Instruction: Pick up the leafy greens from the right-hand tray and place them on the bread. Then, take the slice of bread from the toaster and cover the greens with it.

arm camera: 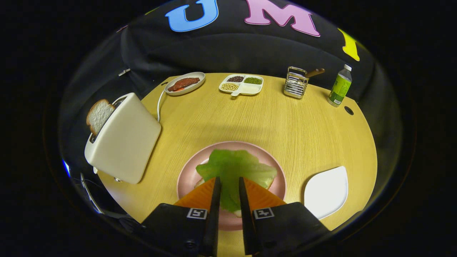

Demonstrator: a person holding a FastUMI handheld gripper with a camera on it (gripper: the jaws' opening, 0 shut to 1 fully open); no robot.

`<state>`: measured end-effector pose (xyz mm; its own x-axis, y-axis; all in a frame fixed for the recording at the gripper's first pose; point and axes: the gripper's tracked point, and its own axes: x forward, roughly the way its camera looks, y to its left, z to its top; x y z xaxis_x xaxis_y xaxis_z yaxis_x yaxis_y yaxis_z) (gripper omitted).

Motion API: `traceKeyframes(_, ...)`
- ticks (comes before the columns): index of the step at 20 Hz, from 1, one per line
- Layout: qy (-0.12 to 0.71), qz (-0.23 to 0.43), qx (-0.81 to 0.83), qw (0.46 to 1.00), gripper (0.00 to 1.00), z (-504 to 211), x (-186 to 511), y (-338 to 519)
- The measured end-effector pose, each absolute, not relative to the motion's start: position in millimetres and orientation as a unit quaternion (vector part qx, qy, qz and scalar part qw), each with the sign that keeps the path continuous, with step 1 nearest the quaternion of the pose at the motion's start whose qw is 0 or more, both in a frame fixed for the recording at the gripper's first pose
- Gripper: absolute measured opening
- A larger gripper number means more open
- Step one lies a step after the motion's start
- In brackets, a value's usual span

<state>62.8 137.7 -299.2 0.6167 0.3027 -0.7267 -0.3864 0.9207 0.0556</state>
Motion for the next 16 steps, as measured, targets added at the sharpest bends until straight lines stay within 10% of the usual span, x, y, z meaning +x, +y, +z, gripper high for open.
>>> traceKeyframes(3,0.393,0.192,-0.054,0.898,0.42,-297,62,138)
traceKeyframes(5,0.385,0.194,-0.051,0.901,0.86,-290,61,141)
traceKeyframes(6,0.379,0.194,-0.048,0.904,0.92,-284,61,141)
traceKeyframes(16,0.254,0.262,-0.046,0.930,0.99,-168,55,213)
